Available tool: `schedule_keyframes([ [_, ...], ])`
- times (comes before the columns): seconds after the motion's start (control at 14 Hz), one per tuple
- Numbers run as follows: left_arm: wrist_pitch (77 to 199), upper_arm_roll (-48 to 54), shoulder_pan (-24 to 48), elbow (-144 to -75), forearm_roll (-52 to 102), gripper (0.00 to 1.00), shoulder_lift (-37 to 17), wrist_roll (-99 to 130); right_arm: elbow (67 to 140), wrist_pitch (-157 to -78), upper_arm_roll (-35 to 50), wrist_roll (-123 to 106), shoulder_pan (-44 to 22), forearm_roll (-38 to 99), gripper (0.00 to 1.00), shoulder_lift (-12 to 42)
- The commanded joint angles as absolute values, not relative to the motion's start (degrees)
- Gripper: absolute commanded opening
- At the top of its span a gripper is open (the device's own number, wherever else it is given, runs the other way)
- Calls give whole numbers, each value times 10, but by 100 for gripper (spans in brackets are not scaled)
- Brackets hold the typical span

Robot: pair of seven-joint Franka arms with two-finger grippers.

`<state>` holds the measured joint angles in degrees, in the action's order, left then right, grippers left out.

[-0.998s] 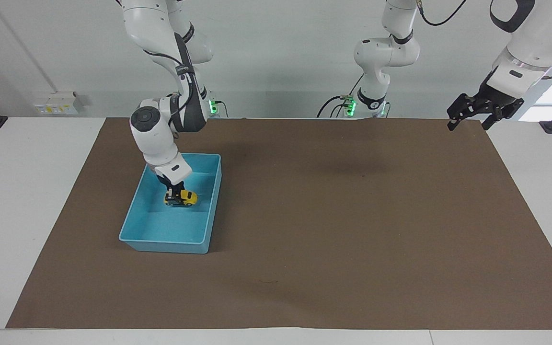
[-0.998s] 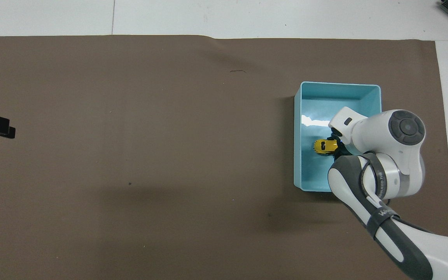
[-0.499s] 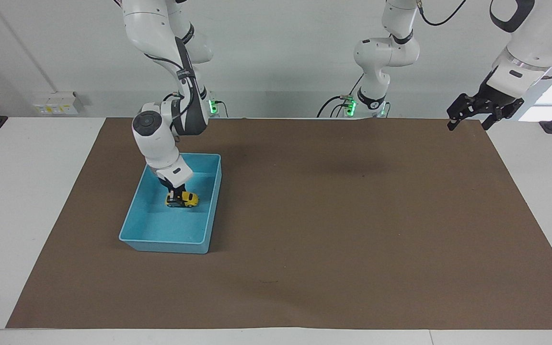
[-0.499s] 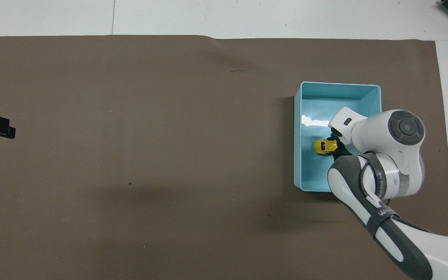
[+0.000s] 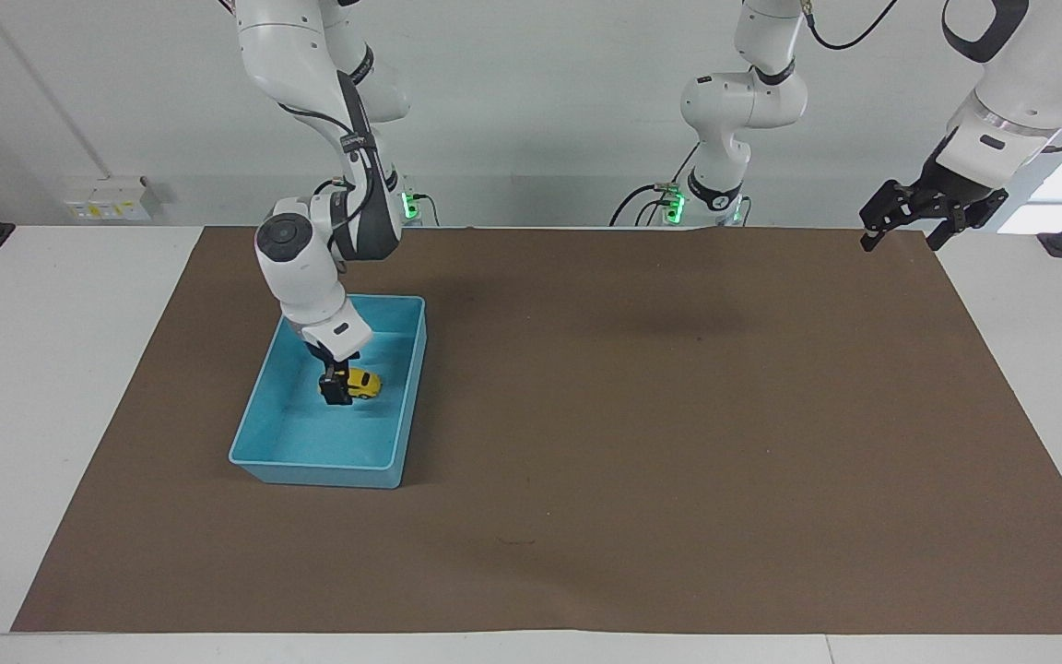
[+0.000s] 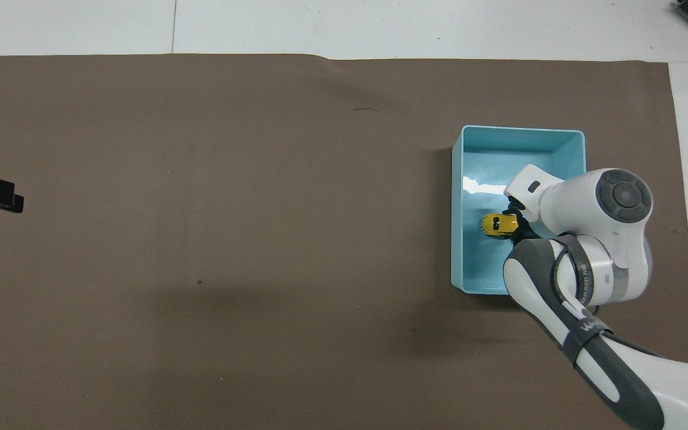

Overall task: Wind up and store yellow beetle car
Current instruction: 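Lower the car onto the bin floor and open the right gripper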

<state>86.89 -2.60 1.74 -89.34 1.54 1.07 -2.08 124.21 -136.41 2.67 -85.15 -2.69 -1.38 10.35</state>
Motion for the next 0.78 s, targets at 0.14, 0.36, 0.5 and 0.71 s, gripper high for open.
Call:
schedule_keyframes([
  [0.14,861,-23,10,-895,18,100,18,-25,1217,-1336,31,-859,-25,-19,100,96],
  [0.36,860,-23,10,-895,18,100,18,-25,1194,-1305,31,-859,-22,-19,100,91],
  [0.5,860,-23,10,-895,18,100,18,-25,1184,-1298,31,-858,-20,-18,100,87],
  [0.71,861,-23,11,-895,18,100,18,-25,1147,-1249,31,-858,-18,-11,100,81],
])
